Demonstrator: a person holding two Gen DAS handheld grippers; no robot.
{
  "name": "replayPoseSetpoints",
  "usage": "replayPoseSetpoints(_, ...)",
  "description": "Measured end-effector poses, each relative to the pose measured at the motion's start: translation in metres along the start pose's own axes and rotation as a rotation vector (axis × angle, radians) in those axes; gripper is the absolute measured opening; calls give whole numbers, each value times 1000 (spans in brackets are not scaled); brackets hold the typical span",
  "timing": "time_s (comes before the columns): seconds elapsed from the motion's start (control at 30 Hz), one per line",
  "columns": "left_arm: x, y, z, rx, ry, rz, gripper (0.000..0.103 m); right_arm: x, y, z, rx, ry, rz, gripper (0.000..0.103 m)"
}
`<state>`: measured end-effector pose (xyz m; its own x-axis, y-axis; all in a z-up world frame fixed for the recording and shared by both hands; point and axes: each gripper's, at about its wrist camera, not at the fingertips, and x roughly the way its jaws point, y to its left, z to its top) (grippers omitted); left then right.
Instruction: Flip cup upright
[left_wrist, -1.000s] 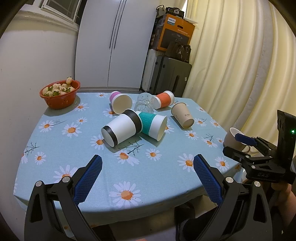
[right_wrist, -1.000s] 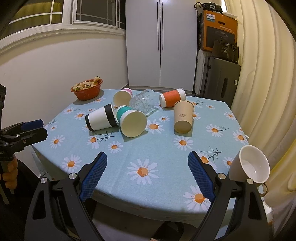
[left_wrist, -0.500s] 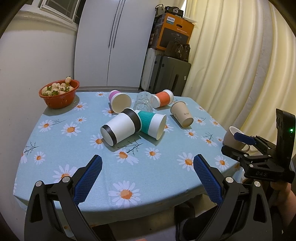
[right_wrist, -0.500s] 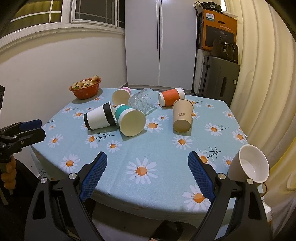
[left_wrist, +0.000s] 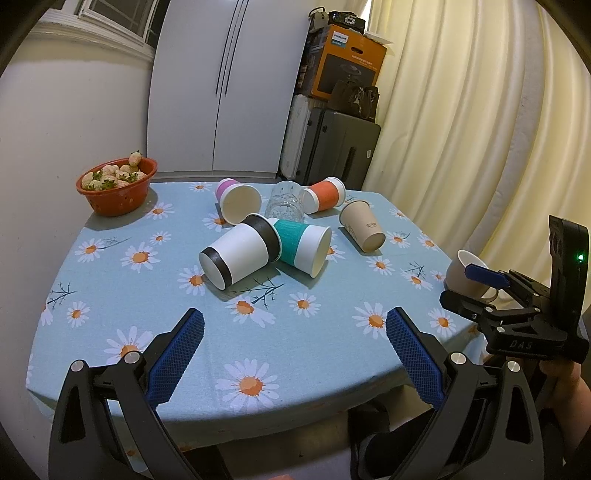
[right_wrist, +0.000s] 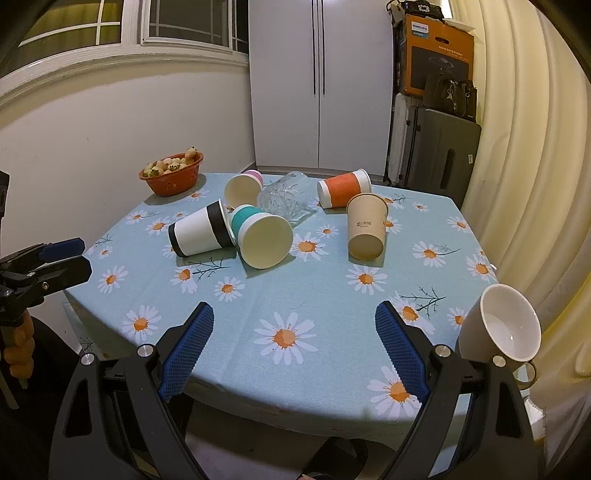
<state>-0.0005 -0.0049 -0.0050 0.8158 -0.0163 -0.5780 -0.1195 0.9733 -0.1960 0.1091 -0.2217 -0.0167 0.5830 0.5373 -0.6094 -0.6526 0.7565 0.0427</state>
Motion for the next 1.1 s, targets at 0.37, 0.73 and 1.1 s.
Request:
replayPoseSetpoints(0.37,1,-3,-1,6,10,-11,96,3,-1,0,7,9,4,88)
replayPoseSetpoints(0.73,4,-1,1,14,25,-25,96,9,0,1,3,34,1,88)
replayPoseSetpoints(1.1,5,3,2,-11,31,-31,96,15,3,0,-20,65,-10,88)
